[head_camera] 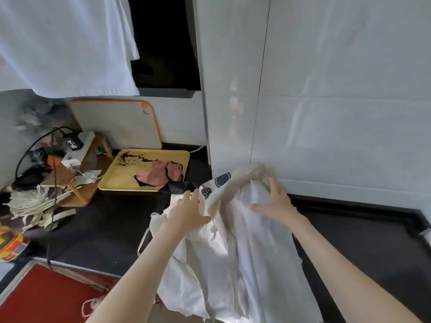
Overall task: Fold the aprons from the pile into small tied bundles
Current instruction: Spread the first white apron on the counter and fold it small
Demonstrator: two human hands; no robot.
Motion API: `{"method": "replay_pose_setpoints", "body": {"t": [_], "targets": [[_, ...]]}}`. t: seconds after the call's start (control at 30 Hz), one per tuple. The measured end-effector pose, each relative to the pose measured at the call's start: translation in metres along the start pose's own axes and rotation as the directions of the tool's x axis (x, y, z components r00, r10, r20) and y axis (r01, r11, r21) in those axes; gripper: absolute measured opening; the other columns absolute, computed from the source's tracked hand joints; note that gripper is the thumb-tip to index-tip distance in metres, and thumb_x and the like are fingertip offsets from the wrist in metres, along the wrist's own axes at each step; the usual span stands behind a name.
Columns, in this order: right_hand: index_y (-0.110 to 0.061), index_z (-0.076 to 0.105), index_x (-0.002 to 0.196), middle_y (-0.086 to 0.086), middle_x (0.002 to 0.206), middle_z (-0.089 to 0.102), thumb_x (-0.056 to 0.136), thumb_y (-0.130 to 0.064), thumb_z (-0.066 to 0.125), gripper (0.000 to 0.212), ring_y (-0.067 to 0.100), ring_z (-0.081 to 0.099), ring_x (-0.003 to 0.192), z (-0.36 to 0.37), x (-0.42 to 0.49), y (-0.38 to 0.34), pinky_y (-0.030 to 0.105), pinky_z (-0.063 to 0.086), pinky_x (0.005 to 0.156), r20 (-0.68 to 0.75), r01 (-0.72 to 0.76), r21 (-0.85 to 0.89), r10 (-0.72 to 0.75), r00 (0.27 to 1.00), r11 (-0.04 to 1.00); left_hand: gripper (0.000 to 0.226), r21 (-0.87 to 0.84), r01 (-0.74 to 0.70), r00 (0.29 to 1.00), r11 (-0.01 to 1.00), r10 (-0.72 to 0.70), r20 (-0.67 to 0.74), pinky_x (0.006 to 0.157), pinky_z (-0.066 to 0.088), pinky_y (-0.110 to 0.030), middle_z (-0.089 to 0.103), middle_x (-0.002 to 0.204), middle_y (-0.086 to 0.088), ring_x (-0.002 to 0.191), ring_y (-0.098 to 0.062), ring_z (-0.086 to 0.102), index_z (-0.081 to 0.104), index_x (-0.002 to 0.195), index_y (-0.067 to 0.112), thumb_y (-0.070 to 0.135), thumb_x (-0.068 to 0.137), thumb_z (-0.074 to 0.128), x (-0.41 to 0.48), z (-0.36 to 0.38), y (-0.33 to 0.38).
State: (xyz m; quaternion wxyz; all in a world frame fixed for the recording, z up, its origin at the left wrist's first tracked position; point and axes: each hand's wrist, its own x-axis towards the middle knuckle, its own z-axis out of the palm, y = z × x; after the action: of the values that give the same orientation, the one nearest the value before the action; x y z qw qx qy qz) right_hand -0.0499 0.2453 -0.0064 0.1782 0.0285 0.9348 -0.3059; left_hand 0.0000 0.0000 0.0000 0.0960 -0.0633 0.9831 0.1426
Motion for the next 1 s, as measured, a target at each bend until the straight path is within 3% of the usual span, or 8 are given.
{"method": "replay_pose_setpoints", "body": {"t": [0.1, 0.27, 0.37, 0.5, 0.67, 0.8, 0.9, 1.0], "targets": [[-0.044, -0.016, 0.146, -0.002, 0.159, -0.002, 0.047, -0.071, 0.072, 0.135, 0.031, 0.003, 0.146, 0.030, 0.023, 0.023, 0.059, 0.017, 0.113, 0.014, -0.199, 0.154, 0.200, 0.980, 0.968, 0.112, 0.039, -0.007, 0.994, 0.999, 0.003, 0.111, 0.110, 0.028, -0.044, 0.002, 0.159, -0.013, 0.141, -0.035, 0.026, -0.003, 0.153, 0.023, 0.057, 0.074, 0.069, 0.026, 0.022, -0.013], [-0.029, -0.009, 0.152, -0.003, 0.154, 0.026, 0.054, -0.050, 0.090, 0.141, 0.022, 0.038, 0.134, 0.063, 0.029, 0.051, 0.034, 0.037, 0.105, 0.056, -0.263, 0.457, 0.268, 0.962, 0.850, 0.126, -0.024, -0.018, 0.972, 1.000, 0.023, 0.233, 0.114, 0.018, -0.047, -0.016, 0.158, -0.014, 0.145, -0.041, 0.009, -0.018, 0.150, 0.029, 0.058, 0.069, 0.074, 0.048, 0.053, -0.018], [-0.016, 0.004, 0.151, -0.001, 0.136, 0.041, 0.070, -0.031, 0.086, 0.116, 0.019, 0.049, 0.114, 0.078, 0.042, 0.052, 0.018, 0.042, 0.080, 0.088, -0.269, 0.454, 0.258, 0.962, 0.849, 0.135, -0.090, 0.046, 0.956, 0.995, -0.018, 0.293, 0.113, 0.024, -0.043, 0.001, 0.156, -0.007, 0.146, -0.033, 0.004, -0.019, 0.148, 0.032, 0.056, 0.057, 0.078, 0.065, 0.070, -0.027], [-0.023, -0.006, 0.152, -0.001, 0.131, 0.046, 0.077, -0.030, 0.080, 0.115, 0.015, 0.053, 0.091, 0.086, 0.056, 0.053, 0.025, 0.046, 0.072, 0.117, -0.317, 0.402, 0.295, 0.948, 0.859, 0.144, -0.211, 0.199, 0.886, 0.957, -0.084, 0.455, 0.107, 0.032, -0.031, 0.048, 0.131, -0.009, 0.141, -0.020, 0.015, -0.032, 0.144, 0.031, 0.057, 0.056, 0.080, 0.086, 0.087, -0.035], [-0.021, 0.023, 0.149, -0.012, 0.093, 0.052, 0.087, -0.025, 0.067, 0.075, -0.003, 0.048, 0.073, 0.091, 0.059, 0.053, 0.004, 0.038, 0.055, 0.098, -0.220, 0.252, 0.201, 0.975, 0.942, 0.148, -0.279, 0.240, 0.865, 0.930, -0.075, 0.496, 0.109, 0.032, -0.033, 0.039, 0.146, -0.008, 0.140, -0.026, 0.023, -0.031, 0.144, 0.033, 0.068, 0.051, 0.079, 0.092, 0.099, -0.019], [-0.030, 0.048, 0.137, -0.008, 0.114, 0.062, 0.085, -0.045, 0.066, 0.056, 0.011, 0.059, 0.100, 0.105, 0.066, 0.051, 0.032, 0.049, 0.096, 0.223, -0.218, 0.314, 0.152, 0.963, 0.924, 0.127, -0.530, 0.248, 0.880, 0.811, 0.040, 0.473, 0.102, 0.028, -0.026, 0.031, 0.143, 0.005, 0.144, -0.024, 0.012, -0.005, 0.149, 0.033, 0.056, 0.061, 0.083, 0.109, 0.091, -0.011], [-0.040, 0.042, 0.137, -0.016, 0.126, 0.056, 0.085, -0.050, 0.067, 0.058, 0.007, 0.054, 0.113, 0.112, 0.063, 0.029, 0.028, 0.042, 0.101, 0.337, -0.178, 0.392, 0.039, 0.941, 0.902, 0.071, -0.638, 0.247, 0.861, 0.729, 0.137, 0.490, 0.098, 0.038, -0.026, 0.045, 0.127, 0.008, 0.129, -0.017, 0.042, 0.033, 0.132, 0.030, 0.042, 0.077, 0.077, 0.115, 0.072, -0.021], [-0.038, 0.042, 0.138, -0.020, 0.122, 0.056, 0.085, -0.050, 0.067, 0.060, 0.005, 0.054, 0.113, 0.125, 0.067, 0.001, 0.025, 0.041, 0.098, 0.379, -0.132, 0.404, -0.034, 0.925, 0.905, 0.080, -0.649, 0.298, 0.869, 0.700, 0.083, 0.488, 0.095, 0.050, -0.038, 0.062, 0.118, 0.005, 0.112, -0.018, 0.059, 0.051, 0.121, 0.028, 0.062, 0.054, 0.078, 0.115, 0.061, -0.045]]}}
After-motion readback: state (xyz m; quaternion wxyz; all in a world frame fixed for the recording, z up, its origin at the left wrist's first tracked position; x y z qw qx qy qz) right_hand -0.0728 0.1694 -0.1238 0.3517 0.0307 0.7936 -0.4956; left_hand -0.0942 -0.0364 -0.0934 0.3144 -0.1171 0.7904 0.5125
